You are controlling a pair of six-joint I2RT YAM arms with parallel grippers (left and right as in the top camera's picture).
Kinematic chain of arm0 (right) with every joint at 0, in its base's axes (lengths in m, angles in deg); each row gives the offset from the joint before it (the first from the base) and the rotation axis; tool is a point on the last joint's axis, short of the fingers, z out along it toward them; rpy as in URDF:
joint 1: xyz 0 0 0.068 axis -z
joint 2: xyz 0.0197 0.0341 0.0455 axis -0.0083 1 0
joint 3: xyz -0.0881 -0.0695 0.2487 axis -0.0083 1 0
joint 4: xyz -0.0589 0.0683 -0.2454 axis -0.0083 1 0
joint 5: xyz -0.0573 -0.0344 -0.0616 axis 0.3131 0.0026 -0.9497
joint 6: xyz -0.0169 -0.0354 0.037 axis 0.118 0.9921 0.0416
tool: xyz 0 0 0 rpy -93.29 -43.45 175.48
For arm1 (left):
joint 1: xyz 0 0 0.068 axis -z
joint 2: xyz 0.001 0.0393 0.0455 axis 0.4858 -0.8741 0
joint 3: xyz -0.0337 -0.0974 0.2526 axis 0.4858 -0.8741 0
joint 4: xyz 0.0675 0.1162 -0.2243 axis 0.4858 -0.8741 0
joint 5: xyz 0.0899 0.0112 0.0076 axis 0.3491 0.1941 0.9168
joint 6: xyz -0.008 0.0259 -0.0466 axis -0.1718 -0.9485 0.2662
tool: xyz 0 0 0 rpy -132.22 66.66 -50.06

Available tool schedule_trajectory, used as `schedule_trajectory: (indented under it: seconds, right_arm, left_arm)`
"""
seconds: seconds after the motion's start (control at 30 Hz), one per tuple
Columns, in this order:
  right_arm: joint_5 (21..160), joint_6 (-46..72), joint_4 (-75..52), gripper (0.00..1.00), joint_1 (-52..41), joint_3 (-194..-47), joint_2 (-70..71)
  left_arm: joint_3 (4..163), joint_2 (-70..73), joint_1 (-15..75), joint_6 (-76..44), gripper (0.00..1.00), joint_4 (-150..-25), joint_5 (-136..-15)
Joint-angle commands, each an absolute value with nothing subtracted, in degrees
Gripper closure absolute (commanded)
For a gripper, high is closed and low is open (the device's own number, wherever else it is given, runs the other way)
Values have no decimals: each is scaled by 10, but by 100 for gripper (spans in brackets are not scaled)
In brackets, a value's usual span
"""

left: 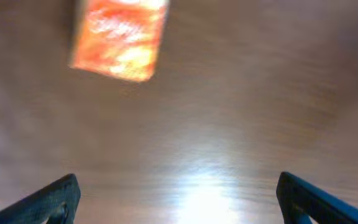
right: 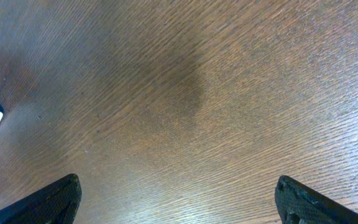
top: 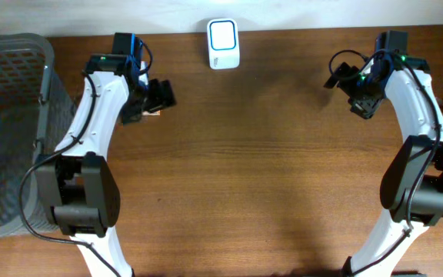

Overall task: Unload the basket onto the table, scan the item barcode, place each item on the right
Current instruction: 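Grasp the orange Kleenex pack with the left gripper and move it center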

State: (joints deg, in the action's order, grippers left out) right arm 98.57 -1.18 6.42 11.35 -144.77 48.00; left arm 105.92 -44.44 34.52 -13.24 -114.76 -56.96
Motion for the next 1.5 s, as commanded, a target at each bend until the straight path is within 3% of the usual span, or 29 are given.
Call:
schedule_trajectory:
  seconds: [0.0, 0.1, 0.3, 0.4, 0.53, 0.63, 0.7, 0.73, 0.77, 1.0, 1.17, 1.23, 1.27, 1.37, 1.47]
  right_arm:
    - [991, -10, 66, 2, 110, -1444, 483]
    - [991, -10, 66, 2, 110, -1444, 483]
    - [991, -10, 66, 2, 110, -1444, 483]
    - [991, -10, 66, 1, 110, -1444, 483]
    - [991, -10, 66, 2, 110, -1444, 483]
    - [991, -10, 66, 1, 110, -1444, 483]
    - [991, -10, 66, 2, 110, -1444, 483]
    - [991, -10, 66, 1, 110, -1444, 483]
    - [991, -10, 66, 2, 110, -1444, 483]
    - [991, -10, 66, 2, 110, -1444, 483]
    - [991, -10, 66, 2, 110, -1444, 483]
    - [991, -10, 66, 1, 110, -1444, 483]
    - [991, -10, 66, 1, 110, -1444, 483]
    - [991, -10, 66, 2, 110, -1444, 483]
    - [991, -10, 66, 2, 110, -1444, 483]
  left_arm:
    - [1037, -442, 395, -135, 1, -1070, -470]
    - [1036, -445, 413, -135, 0, -1010, -330]
    - [1036, -510, 404, -176, 5, -945, -330]
    - [1036, -548, 404, -176, 16, -931, -330]
    - [1036, -585, 404, -176, 14, -894, -330]
    - [1036, -607, 404, -176, 40, -880, -330]
    - [1036, -609, 405, -177, 69, -896, -338]
    - [1036, -609, 406, -177, 90, -912, -357]
    - [1036, -609, 408, -179, 100, -925, -393]
    - [1056, -595, 441, -212, 100, -1035, -811]
    - [1057, -583, 496, -182, 98, -1047, -845]
    - [1068, -583, 512, -182, 73, -1051, -845]
    - [1089, -582, 513, -182, 51, -1064, -845]
    - [1159, -573, 505, -193, 1, -1111, -842]
    - [1203, -571, 490, -223, 1, -1149, -747]
